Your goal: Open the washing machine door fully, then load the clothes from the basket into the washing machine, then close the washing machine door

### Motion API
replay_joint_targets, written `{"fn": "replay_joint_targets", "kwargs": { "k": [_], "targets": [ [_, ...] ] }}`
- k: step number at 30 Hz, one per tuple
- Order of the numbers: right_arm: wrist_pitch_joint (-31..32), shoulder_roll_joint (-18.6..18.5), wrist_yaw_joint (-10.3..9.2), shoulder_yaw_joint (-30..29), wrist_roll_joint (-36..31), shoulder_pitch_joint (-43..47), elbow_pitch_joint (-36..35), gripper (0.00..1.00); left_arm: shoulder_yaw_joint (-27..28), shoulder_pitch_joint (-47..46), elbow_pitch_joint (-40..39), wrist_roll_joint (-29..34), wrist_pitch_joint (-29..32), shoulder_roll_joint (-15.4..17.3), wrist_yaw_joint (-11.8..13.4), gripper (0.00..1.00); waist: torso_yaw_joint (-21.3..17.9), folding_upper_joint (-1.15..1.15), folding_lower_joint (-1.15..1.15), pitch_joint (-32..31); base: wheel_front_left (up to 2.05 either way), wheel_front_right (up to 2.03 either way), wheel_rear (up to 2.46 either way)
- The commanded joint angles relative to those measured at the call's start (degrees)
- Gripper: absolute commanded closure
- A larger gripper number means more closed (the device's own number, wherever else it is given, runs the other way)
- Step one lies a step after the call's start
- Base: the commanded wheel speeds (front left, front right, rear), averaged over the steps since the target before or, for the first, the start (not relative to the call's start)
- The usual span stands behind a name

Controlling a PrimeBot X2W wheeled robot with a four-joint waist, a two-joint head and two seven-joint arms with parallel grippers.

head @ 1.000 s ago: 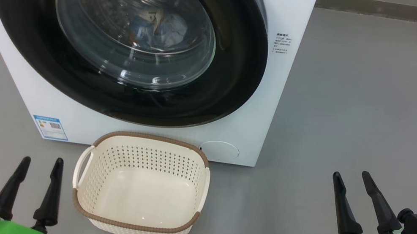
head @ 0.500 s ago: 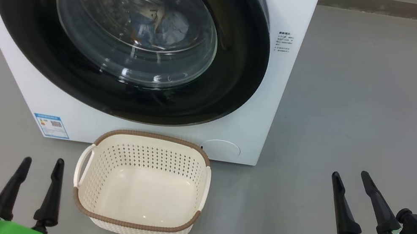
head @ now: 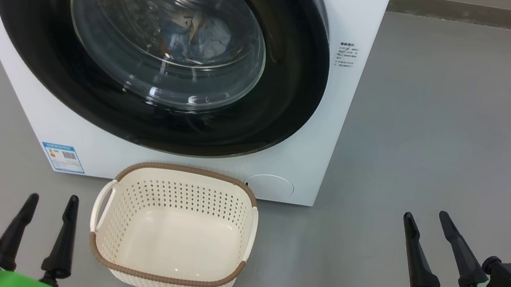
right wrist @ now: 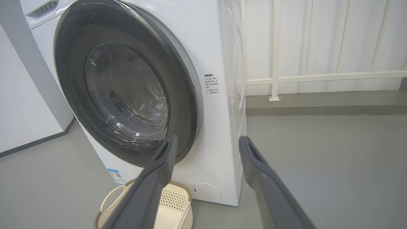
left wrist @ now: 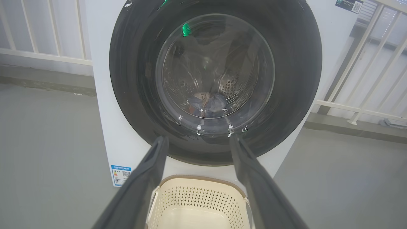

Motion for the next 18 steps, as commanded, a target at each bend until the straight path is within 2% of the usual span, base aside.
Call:
{"fn": "replay_joint_targets", "kwargs": {
  "k": [1, 18],
  "targets": [
    [-0.28, -0.38, -0.09, 1.25, -0.40, -0.24, -1.18, 0.00, 1.82, -1.58, -1.02, -0.14, -0.37, 1.27, -0.14, 0.00, 0.01, 0.00, 0.00, -0.07, 0.00, 0.00, 0.00],
    [-0.28, -0.39, -0.09, 1.52, -0.36, -0.34, -0.76, 0.00, 2.12, -1.49, -0.95, -0.36, -0.37, 0.92, -0.14, 0.00, -0.07, 0.00, 0.00, -0.28, 0.00, 0.00, 0.00]
  ]
}}
